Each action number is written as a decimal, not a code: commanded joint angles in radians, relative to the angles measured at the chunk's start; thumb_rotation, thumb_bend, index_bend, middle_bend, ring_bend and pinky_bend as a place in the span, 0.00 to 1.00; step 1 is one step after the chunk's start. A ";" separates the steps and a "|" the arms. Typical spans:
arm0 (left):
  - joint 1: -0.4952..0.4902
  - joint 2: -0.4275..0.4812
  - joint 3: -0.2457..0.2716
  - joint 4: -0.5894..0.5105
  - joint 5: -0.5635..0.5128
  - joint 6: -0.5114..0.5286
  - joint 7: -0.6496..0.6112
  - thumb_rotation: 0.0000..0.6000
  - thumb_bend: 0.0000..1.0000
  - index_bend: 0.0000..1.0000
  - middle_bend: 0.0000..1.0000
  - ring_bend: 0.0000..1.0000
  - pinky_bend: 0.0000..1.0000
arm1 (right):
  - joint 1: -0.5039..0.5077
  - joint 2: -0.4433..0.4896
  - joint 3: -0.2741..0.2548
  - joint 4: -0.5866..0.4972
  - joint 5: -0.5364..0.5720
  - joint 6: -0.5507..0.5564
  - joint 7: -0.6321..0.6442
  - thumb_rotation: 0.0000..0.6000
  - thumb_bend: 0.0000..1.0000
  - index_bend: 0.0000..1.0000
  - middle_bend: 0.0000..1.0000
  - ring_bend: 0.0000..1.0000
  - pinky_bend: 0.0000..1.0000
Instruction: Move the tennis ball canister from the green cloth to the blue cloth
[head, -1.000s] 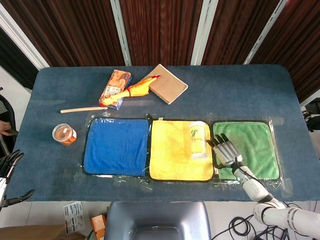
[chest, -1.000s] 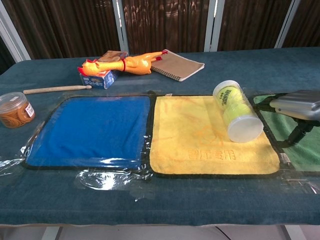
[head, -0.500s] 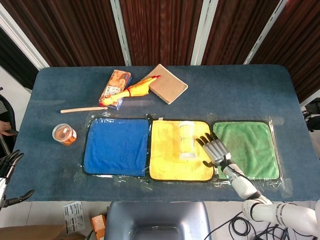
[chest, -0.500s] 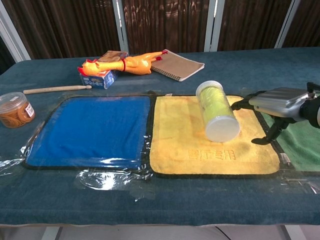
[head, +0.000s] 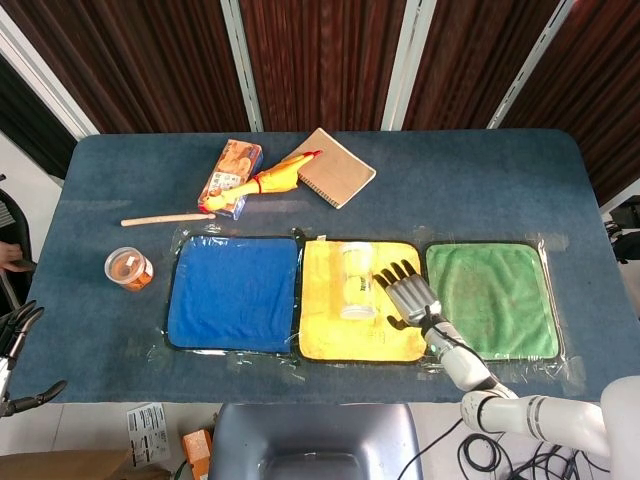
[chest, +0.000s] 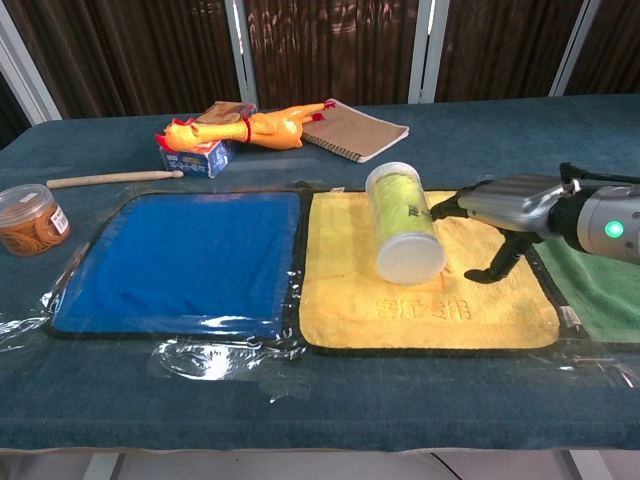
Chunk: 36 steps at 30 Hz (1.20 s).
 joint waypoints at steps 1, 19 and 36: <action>0.001 -0.001 0.000 -0.001 -0.002 -0.001 0.003 1.00 0.06 0.00 0.02 0.04 0.11 | 0.013 -0.012 0.002 0.006 0.008 0.000 -0.005 0.86 0.30 0.14 0.11 0.00 0.00; 0.000 0.004 -0.002 0.000 -0.006 -0.005 -0.011 1.00 0.06 0.00 0.02 0.04 0.11 | 0.122 -0.117 0.034 0.038 0.117 0.024 -0.066 0.86 0.30 0.14 0.11 0.00 0.00; -0.003 0.006 0.004 0.001 0.005 -0.012 -0.011 1.00 0.06 0.00 0.02 0.04 0.11 | 0.262 -0.249 0.090 0.127 0.289 0.039 -0.171 0.86 0.30 0.14 0.11 0.00 0.00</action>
